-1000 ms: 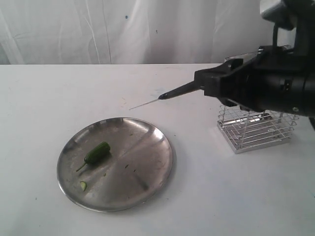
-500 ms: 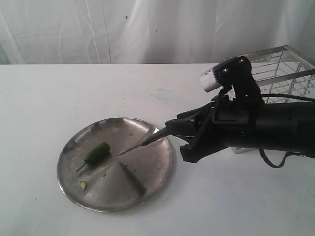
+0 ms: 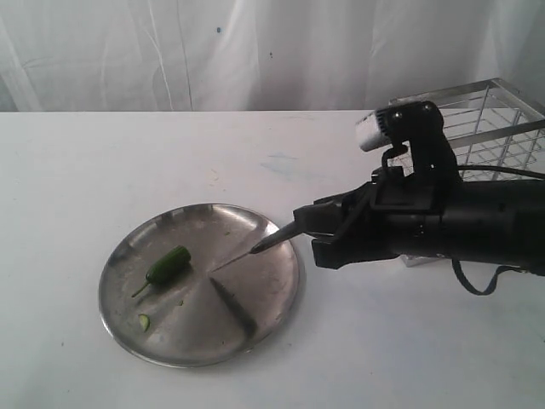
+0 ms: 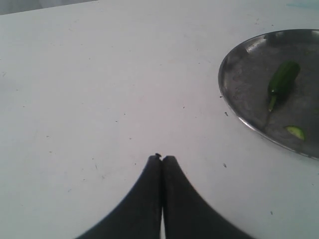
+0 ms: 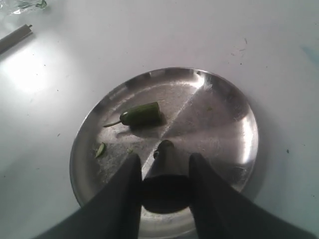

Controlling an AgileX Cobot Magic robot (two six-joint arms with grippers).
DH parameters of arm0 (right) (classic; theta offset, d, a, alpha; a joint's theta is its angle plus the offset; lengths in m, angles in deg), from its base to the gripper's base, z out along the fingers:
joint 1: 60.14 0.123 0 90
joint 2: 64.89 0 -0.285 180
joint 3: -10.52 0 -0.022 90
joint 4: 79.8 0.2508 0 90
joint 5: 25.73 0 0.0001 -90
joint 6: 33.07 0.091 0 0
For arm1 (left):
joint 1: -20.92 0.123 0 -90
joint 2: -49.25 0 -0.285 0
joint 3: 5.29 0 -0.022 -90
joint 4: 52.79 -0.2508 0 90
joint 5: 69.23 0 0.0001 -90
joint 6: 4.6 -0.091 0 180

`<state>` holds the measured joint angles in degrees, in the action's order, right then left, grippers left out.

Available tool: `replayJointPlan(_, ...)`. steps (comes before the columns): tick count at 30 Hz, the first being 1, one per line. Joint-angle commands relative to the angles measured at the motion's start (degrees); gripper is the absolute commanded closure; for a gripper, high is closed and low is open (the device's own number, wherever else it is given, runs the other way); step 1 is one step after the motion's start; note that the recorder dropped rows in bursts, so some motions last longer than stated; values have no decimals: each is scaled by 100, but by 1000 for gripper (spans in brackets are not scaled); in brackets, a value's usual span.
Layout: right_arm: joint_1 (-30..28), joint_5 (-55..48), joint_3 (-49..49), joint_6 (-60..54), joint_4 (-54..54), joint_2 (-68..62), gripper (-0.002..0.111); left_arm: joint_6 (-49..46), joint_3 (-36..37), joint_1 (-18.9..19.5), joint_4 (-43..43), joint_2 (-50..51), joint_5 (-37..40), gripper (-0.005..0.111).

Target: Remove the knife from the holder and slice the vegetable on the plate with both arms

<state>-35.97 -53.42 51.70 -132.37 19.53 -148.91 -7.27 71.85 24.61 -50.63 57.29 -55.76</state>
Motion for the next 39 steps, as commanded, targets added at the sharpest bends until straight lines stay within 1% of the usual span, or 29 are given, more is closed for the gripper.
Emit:
replayJointPlan(1, 2, -162, 13, 33, 61, 379, 108, -14, 7, -36, 52, -26, -11, 107)
replayJointPlan(6, 2, -141, 13, -86, 61, 1024, 108, -14, 7, -36, 52, -26, -11, 107)
replayJointPlan(9, 2, 176, 13, -76, -121, 1401, 108, -14, 7, -36, 52, -26, -11, 107)
replayJointPlan(11, 2, 250, 13, 250, -556, 1579, 108, -14, 7, -36, 52, -26, -11, 107)
replayJointPlan(13, 2, 325, 13, 882, -1097, 1667, 108, -14, 7, -36, 52, -26, -11, 107)
replayJointPlan(15, 2, 599, 13, 2012, -1851, 1725, 108, -14, 7, -36, 52, -26, -11, 107)
replayJointPlan(17, 2, 999, 13, 3431, -2865, 1783, 108, -14, 7, -36, 52, -26, -11, 107)
replayJointPlan(18, 3, 1178, 13, 4390, -3352, 1797, 108, -14, 7, -36, 52, -26, -11, 107)
replayJointPlan(19, 3, 1360, 13, 5526, -4182, 1842, 108, -14, 7, -36, 52, -26, -11, 107)
replayJointPlan(20, 3, 1521, 13, 6789, -4781, 1871, 108, -14, 7, -36, 52, -26, -11, 107)
replayJointPlan(21, 14, 1622, 13, 7806, -5437, 1920, 108, -14, 7, -36, 52, -26, -11, 107)
replayJointPlan(22, 68, 1804, 13, 9233, -6495, 1953, 108, -14, 7, -36, 52, -26, -11, 107)
replayJointPlan(23, 138, 1938, 13, 9964, -7196, 1980, 108, -14, 7, -36, 52, -26, -11, 107)
replayJointPlan(25, 369, 2355, 46, 10965, -8659, 1993, 108, -14, 7, -36, 52, -26, -11, 107)
replayJointPlan(26, 497, 2605, 96, 11146, -9161, 1993, 108, -14, 7, -36, 52, -26, -11, 107)
replayJointPlan(28, 728, 3409, 345, 11381, -9721, 1993, 108, -14, 7, -36, 52, -26, -11, 107)
replayJointPlan(32, 996, 5370, 1078, 11520, -9717, 1775, 108, -14, 7, -36, 52, -26, -11, 107)
replayJointPlan(34, 1073, 6551, 1548, 11605, -9823, 1517, 108, -14, 7, -36, 52, -26, -11, 107)
replayJointPlan(37, 1141, 7867, 2134, 11748, -10189, 1046, 108, -14, 7, -36, 52, -26, -11, 107)
replayJointPlan(39, 1141, 8458, 2428, 11884, -10503, 692, 108, -14, 7, -36, 52, -26, -11, 107)
